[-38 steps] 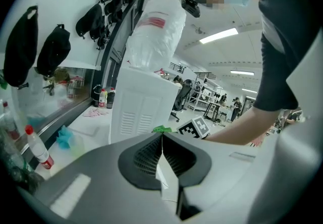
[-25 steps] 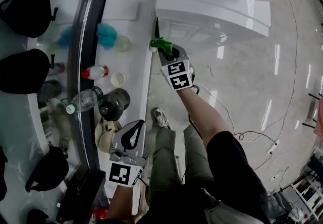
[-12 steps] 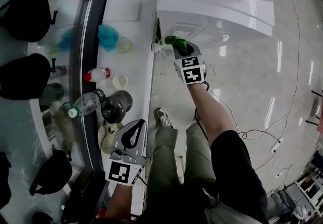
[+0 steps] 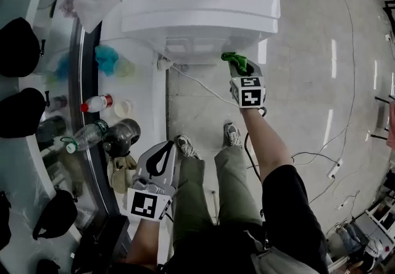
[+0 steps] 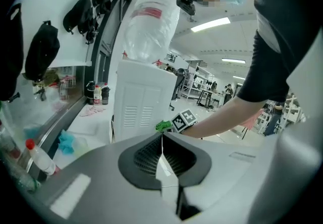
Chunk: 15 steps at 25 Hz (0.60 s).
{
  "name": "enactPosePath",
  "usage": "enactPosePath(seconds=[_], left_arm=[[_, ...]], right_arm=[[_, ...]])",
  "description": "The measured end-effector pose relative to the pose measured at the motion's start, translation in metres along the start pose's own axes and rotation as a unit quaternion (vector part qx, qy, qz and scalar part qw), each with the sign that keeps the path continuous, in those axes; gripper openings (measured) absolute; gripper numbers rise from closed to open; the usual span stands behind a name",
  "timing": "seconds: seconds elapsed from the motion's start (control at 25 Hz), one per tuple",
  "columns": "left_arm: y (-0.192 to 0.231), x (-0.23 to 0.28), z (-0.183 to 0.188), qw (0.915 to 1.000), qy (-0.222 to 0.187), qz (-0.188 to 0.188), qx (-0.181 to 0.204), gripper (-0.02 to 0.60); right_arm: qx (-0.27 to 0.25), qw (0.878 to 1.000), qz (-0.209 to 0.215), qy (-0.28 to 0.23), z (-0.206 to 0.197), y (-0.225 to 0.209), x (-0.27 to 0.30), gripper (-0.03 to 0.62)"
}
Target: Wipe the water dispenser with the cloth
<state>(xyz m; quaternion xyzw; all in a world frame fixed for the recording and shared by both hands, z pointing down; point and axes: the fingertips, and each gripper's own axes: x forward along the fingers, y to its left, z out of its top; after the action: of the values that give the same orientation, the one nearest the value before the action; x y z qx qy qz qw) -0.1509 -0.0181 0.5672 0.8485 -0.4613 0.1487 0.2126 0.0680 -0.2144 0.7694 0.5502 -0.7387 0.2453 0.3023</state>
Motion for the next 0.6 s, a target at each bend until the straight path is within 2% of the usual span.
enactPosePath(seconds=[0.24,0.44,0.6], left_arm=[[-0.035,0.032,0.012,1.0,-0.005,0.005,0.003,0.003],[-0.049,0.051,0.025,0.9996,-0.013,0.026,0.0,0.003],[-0.06,0.052,0.041,0.9989,-0.025,0.041,-0.002,0.003]], right_arm=[[0.031,1.0,0.004,-0.002,-0.004,-0.037,-0.025,0.092],[0.041,0.998,0.049,-0.009,-0.005,-0.019,-0.055,0.092],[0.046,0.994,0.095,-0.03,0.008,0.0,-0.104,0.092]])
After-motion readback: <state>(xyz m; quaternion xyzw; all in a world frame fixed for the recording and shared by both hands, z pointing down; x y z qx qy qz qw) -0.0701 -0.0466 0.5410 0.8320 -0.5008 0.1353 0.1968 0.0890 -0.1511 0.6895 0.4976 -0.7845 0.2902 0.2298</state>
